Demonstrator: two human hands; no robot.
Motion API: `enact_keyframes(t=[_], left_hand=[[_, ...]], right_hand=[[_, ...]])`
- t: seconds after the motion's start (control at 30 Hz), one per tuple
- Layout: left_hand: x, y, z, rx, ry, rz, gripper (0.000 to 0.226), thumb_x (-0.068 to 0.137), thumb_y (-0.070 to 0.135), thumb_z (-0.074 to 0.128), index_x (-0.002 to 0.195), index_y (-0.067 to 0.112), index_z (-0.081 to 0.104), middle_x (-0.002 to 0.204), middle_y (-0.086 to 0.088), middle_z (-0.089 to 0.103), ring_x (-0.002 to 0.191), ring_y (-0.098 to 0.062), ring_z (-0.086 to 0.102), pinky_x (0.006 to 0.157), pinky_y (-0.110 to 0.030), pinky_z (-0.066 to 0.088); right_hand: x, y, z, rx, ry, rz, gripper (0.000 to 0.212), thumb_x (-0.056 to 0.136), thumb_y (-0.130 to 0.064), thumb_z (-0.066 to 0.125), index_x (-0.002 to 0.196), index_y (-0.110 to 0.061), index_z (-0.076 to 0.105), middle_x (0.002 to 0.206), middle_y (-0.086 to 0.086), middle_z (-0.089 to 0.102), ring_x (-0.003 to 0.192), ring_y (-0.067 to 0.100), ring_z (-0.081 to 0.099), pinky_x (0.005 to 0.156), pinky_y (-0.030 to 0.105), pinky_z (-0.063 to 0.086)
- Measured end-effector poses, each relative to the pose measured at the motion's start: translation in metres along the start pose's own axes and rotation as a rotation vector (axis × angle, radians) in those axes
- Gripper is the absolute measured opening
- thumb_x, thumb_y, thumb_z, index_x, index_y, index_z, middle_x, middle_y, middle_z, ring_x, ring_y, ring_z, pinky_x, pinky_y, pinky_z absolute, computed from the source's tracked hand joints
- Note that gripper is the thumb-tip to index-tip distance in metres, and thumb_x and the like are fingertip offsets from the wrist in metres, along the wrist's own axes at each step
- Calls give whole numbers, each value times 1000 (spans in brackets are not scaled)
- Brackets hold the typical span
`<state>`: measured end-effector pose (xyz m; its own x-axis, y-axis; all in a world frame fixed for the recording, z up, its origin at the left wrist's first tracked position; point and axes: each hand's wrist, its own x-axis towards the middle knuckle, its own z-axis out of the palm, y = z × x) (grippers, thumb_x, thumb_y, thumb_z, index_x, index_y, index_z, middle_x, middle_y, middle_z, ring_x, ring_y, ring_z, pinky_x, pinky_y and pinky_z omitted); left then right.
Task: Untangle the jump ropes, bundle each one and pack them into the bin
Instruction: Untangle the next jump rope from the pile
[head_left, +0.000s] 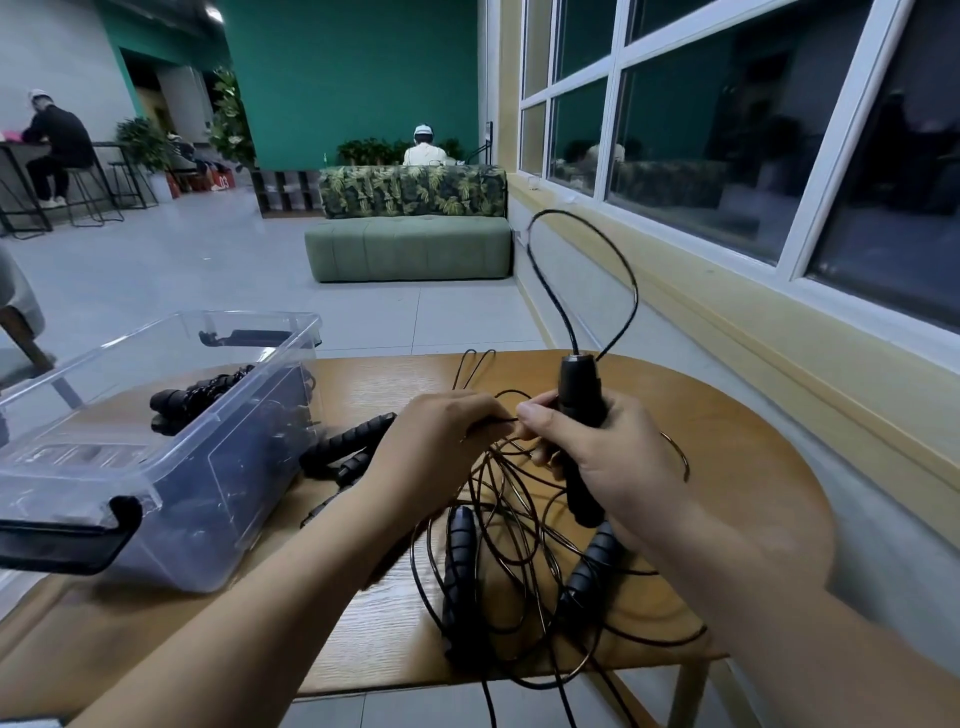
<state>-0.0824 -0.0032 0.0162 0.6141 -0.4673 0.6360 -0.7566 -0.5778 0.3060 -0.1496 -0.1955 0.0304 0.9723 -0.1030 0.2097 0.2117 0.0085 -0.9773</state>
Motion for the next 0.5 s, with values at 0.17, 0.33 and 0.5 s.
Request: enact_keyframes(t=[0.17,0.33,0.5], left_hand=[[-5,-33,0,-24,-36,-145,5,98,31,74,101,29,77,87,15,77,81,-6,71,74,-39,59],[-7,-53,-10,8,4,-277,5,99,31,74,99,29,78,83,14,74,75,-9,68,72,-41,58],[-1,-44,-11,92,119,-191,25,99,44,64,100,24,79,90,8,76,79,-18,70,70,-42,56]], right_hand=[[-6,-23,-10,110,63,-63,18,94,-21,78,100,-4,76,95,14,80,75,23,70,67,33,54],[6,-30,-32,227,229,-63,17,96,-21,76,107,-8,74,100,13,81,76,17,72,71,34,51],[11,-26,-31,281,217,-30,19,96,-25,76,113,-16,75,107,12,82,74,15,70,70,32,51]])
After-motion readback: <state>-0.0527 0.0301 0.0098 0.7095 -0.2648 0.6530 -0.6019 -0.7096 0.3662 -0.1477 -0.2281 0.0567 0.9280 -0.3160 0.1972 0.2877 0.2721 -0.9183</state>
